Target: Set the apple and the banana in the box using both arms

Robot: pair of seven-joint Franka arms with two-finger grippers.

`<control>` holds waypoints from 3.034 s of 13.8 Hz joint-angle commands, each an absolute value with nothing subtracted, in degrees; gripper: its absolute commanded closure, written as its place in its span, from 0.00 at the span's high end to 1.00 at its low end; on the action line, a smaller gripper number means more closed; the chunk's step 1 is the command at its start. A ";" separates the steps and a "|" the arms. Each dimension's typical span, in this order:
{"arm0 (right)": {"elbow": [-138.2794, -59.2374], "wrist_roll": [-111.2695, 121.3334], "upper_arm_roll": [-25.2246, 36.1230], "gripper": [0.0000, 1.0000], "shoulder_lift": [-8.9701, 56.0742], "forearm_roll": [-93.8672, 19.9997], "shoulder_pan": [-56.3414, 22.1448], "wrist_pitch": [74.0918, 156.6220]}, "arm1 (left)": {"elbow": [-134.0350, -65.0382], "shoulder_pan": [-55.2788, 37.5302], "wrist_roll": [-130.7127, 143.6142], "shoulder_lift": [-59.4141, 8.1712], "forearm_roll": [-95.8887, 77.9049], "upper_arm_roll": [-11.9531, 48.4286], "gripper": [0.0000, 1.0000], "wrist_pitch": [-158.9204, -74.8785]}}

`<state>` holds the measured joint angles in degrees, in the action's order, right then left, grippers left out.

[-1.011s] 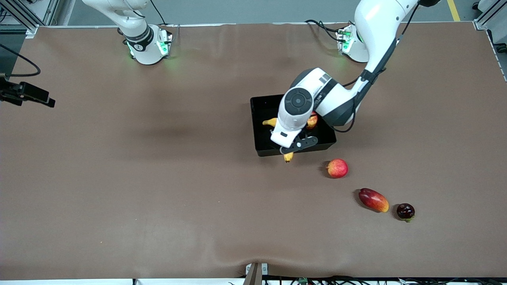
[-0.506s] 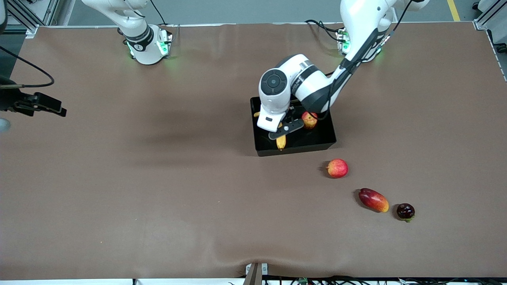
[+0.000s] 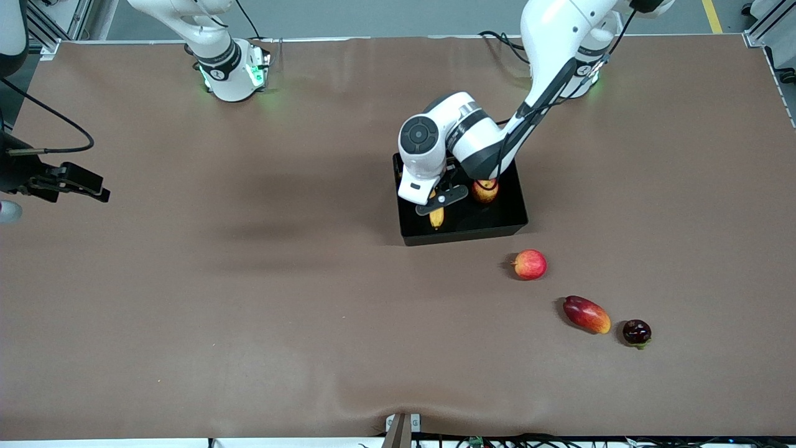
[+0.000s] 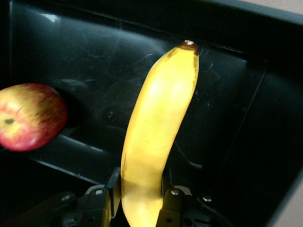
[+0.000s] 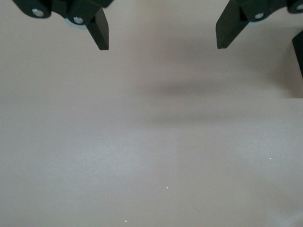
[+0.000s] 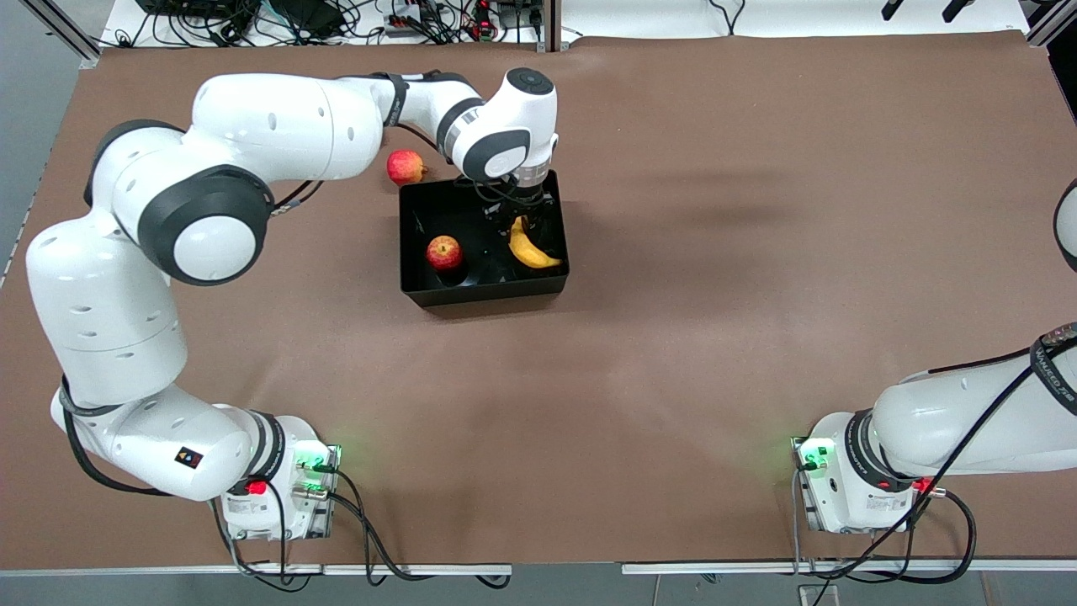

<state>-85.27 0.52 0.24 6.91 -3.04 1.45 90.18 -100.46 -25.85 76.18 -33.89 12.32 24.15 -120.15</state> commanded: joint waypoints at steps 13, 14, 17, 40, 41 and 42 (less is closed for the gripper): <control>-84.99 -0.09 0.62 1.00 8.79 -5.88 5.36 90.45 | -94.23 -6.62 56.22 -21.20 16.53 21.62 1.00 -113.85; -84.90 -0.17 0.27 1.00 8.01 -5.89 4.75 88.87 | -92.83 -3.89 51.03 -19.62 16.44 21.71 1.00 -111.12; -85.60 -0.26 0.26 1.00 5.02 -5.19 2.20 84.30 | -87.82 2.00 39.15 -15.57 15.12 21.80 1.00 -101.81; -90.00 -0.18 0.00 1.00 -5.19 -2.90 -0.87 79.80 | -89.91 -3.16 4.75 3.43 0.79 0.00 1.00 -84.90; -90.00 -0.18 0.00 1.00 -5.19 -2.90 -1.05 79.98 | -89.91 -3.34 4.83 3.34 0.88 0.09 1.00 -84.82; -90.09 -0.18 0.00 1.00 -5.19 -2.99 -1.05 80.07 | -89.91 -3.34 4.83 3.34 0.88 0.17 1.00 -84.81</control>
<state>-89.64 0.28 -0.07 -4.52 -3.36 -0.38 79.70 -91.18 -2.98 5.53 3.96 1.50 0.31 -85.41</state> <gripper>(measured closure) 0.000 0.000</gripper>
